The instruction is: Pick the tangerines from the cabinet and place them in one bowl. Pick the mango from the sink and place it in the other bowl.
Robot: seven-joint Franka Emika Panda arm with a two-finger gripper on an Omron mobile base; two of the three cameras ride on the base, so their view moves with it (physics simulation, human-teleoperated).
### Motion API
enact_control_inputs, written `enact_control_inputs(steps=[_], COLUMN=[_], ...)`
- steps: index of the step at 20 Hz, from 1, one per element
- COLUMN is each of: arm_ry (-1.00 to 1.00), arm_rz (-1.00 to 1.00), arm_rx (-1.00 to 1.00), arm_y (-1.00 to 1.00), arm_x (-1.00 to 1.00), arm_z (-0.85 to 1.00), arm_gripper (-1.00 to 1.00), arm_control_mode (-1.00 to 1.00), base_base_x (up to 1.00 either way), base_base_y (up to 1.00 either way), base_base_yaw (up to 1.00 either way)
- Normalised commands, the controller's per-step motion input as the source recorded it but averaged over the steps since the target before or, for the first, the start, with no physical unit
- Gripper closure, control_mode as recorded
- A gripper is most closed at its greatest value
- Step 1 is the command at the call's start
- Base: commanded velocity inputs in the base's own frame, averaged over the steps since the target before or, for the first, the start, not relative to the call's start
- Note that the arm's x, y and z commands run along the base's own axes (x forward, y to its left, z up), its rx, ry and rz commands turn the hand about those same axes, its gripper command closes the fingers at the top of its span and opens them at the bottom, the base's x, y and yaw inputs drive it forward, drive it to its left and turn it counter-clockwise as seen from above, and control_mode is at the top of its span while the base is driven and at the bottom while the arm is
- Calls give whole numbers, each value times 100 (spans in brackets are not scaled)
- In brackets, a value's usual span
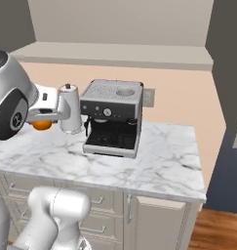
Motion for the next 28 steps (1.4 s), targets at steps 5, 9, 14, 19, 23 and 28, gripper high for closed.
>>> enact_control_inputs(steps=[5, 9, 14, 19, 23, 28], arm_ry=[0, 0, 0, 0, 0, 0], arm_rz=[0, 0, 0, 0, 0, 0], arm_rx=[0, 0, 0, 0, 0, 0], arm_y=[0, 0, 0, 0, 0, 0], arm_x=[0, 0, 0, 0, 0, 0], arm_z=[0, 0, 0, 0, 0, 0], arm_gripper=[100, 100, 100, 100, 100, 100], arm_control_mode=[100, 100, 100, 100, 100, 100], base_base_x=[-81, -60, -16, 0, 0, 0], base_base_y=[-15, -1, 2, 4, 0, 0], base_base_yaw=[8, 21, 40, 50, 50, 50])
